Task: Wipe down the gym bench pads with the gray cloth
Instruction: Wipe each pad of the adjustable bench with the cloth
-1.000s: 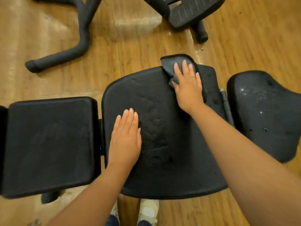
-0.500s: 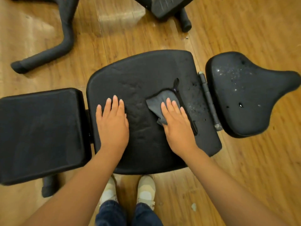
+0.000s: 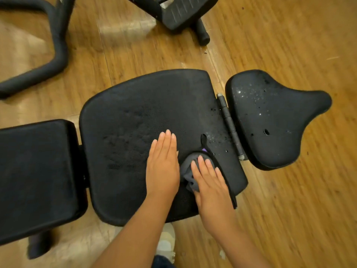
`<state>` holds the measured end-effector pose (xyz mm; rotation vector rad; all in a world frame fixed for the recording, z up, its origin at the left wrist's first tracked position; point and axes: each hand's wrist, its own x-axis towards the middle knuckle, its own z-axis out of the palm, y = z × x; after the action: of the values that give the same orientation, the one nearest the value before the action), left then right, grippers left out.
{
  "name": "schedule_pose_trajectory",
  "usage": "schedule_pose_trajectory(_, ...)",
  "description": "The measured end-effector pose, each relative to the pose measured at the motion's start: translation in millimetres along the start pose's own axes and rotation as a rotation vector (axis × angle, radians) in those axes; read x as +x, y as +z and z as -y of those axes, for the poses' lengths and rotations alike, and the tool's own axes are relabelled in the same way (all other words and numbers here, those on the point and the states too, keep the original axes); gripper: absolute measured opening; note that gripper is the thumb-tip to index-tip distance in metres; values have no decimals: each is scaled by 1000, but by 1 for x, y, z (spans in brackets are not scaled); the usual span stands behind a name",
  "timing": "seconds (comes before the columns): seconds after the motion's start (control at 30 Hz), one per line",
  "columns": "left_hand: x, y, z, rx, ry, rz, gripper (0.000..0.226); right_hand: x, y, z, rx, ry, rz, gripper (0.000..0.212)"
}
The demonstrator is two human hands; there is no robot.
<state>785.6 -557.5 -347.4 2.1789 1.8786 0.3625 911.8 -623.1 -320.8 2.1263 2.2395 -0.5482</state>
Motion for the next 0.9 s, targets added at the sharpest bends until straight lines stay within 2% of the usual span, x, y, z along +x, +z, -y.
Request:
schedule_pose_trajectory(0.3, 1, 4, -1, -38, -20, 4, 45, 167, -23, 12, 26, 67, -124, 61)
schedule_pose_trajectory(0.53, 1, 1, -3, -40, -25, 22, 45, 256, -49, 22, 43, 42, -99, 54)
schedule_pose_trajectory(0.73, 1, 1, -3, -30, -20, 24, 45, 242, -52, 16, 78, -38, -66, 56)
schedule_pose_trajectory(0.9, 2, -3, -4, 0, -29, 48, 45, 147, -33, -2, 74, -100, -78, 67)
